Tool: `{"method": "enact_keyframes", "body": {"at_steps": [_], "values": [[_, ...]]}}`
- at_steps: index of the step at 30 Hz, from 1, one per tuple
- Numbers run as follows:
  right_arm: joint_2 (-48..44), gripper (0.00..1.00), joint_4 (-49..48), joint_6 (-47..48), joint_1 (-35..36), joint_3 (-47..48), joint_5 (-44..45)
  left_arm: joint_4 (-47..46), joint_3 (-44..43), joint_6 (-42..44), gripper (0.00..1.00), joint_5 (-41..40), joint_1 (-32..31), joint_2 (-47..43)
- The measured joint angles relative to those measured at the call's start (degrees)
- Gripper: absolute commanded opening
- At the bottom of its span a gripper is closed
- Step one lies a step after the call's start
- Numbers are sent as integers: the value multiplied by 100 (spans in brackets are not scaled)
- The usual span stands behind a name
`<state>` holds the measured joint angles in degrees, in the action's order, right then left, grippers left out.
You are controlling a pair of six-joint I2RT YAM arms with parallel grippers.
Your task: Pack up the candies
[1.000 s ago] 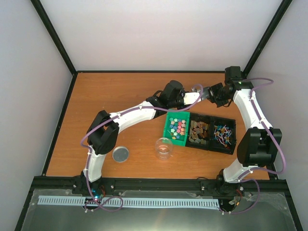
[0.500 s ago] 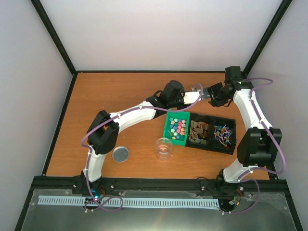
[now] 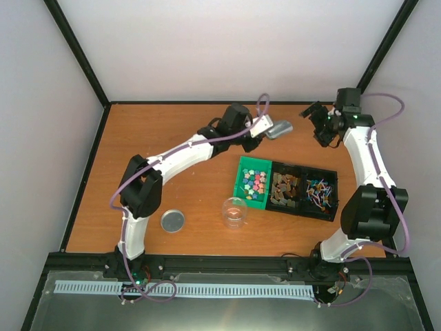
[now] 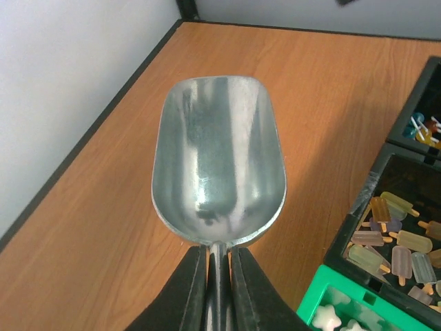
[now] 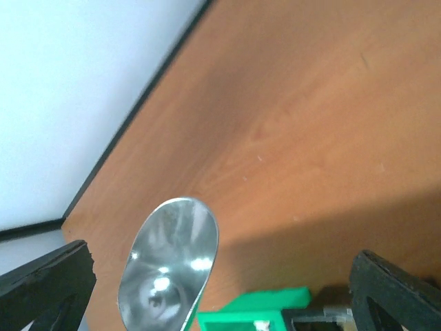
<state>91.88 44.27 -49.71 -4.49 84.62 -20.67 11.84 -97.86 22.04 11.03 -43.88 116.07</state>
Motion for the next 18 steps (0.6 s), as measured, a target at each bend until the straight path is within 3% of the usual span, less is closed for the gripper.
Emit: {"method": "enact_keyframes", "body": {"at_steps": [13,18], "values": [[-887,100,-1882,3794,-208,66,-691,1266,-439,-1123,1,1209,699,-664],[-1113,100,-1620,5871,-214,153,-1711,1696,-557,-1325,1,1672,892,-872]]}}
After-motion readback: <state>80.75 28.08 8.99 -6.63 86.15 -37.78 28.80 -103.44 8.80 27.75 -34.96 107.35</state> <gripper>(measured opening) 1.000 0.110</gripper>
